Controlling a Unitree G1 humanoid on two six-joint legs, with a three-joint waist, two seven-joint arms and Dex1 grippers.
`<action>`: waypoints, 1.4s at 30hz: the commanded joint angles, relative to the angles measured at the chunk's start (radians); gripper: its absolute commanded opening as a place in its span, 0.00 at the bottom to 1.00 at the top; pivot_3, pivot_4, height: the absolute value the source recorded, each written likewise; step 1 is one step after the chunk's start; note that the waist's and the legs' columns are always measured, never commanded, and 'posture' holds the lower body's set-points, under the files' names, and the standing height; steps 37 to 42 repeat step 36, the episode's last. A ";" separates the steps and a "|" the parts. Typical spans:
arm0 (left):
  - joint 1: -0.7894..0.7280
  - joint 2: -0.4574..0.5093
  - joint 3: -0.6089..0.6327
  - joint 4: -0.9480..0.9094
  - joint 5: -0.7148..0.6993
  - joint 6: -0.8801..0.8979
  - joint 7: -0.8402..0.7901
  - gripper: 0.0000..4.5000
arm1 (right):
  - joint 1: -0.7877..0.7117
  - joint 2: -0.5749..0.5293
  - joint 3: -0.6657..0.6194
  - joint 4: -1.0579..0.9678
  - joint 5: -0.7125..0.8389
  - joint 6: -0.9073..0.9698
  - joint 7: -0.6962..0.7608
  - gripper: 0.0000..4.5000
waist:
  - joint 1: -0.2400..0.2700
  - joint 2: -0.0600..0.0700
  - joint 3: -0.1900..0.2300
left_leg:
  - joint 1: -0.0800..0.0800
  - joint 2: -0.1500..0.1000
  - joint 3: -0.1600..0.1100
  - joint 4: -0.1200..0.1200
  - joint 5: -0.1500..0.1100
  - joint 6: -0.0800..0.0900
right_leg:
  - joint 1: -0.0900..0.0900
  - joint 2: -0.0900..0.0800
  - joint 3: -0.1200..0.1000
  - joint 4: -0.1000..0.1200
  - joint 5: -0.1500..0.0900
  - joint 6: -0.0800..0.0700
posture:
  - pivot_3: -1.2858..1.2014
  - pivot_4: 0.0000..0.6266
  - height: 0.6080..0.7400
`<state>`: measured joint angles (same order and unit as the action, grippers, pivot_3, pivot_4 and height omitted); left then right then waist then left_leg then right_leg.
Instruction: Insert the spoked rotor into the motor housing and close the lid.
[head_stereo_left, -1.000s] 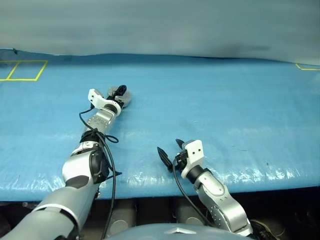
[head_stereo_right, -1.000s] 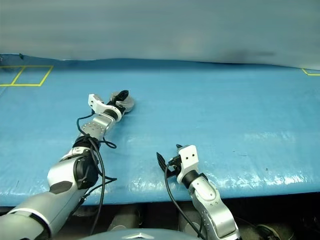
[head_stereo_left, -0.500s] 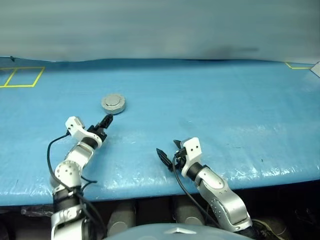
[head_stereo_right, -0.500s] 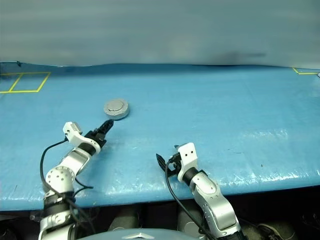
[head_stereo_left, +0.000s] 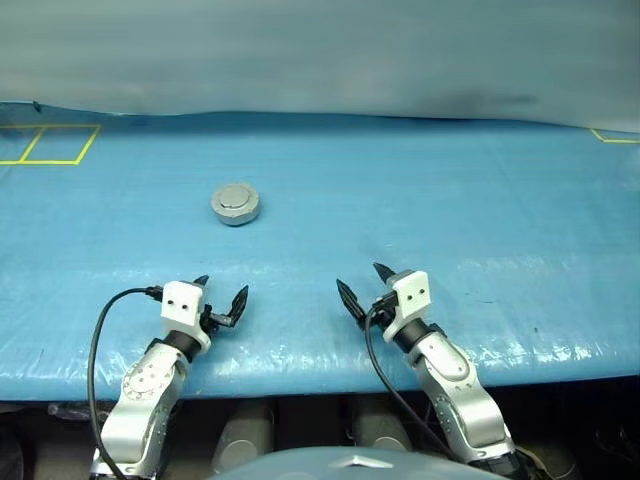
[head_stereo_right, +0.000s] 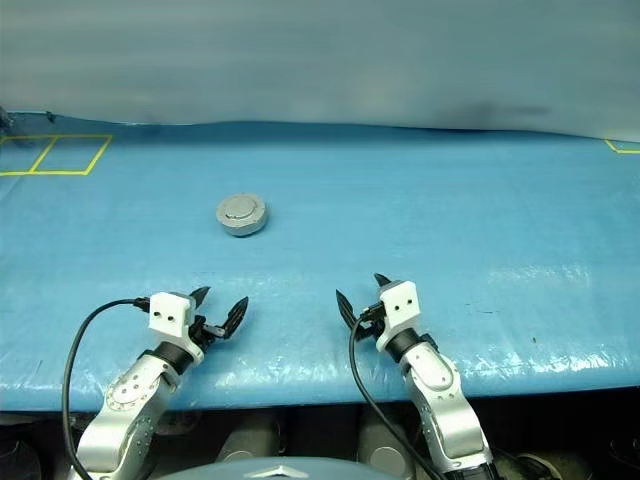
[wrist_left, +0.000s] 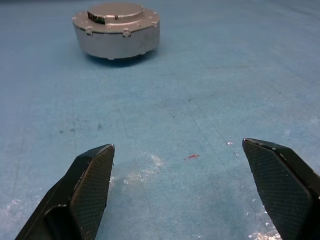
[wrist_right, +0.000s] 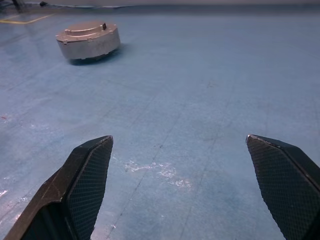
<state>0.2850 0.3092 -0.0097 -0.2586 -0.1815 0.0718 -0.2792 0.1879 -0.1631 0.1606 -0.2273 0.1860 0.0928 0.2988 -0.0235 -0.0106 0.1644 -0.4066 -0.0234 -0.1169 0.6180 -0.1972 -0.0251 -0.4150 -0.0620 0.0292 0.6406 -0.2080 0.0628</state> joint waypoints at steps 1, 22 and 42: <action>-0.008 -0.033 0.012 0.033 0.037 -0.100 0.018 1.00 | -0.006 0.029 -0.013 -0.007 0.000 -0.051 -0.011 1.00 | 0.000 0.000 0.000 | 0.000 0.000 0.000 0.000 0.000 0.000 | 0.000 0.000 0.000 0.000 0.000 0.000 | 0.52 0.24 1.00; -0.059 -0.097 0.059 0.091 0.018 -0.111 0.009 1.00 | 0.003 0.060 0.014 0.012 -0.067 -0.037 -0.017 1.00 | -0.001 0.000 0.000 | -0.003 0.000 -0.002 0.002 0.000 0.000 | -0.001 0.000 -0.003 0.001 0.000 0.000 | 0.52 0.24 1.00; -0.073 -0.102 0.059 0.089 0.024 -0.108 0.013 1.00 | -0.028 0.063 0.014 0.019 -0.056 -0.033 -0.003 1.00 | -0.001 0.000 0.000 | -0.003 0.000 -0.002 0.002 0.000 0.000 | -0.001 0.000 -0.003 0.001 0.000 0.000 | 0.52 0.24 1.00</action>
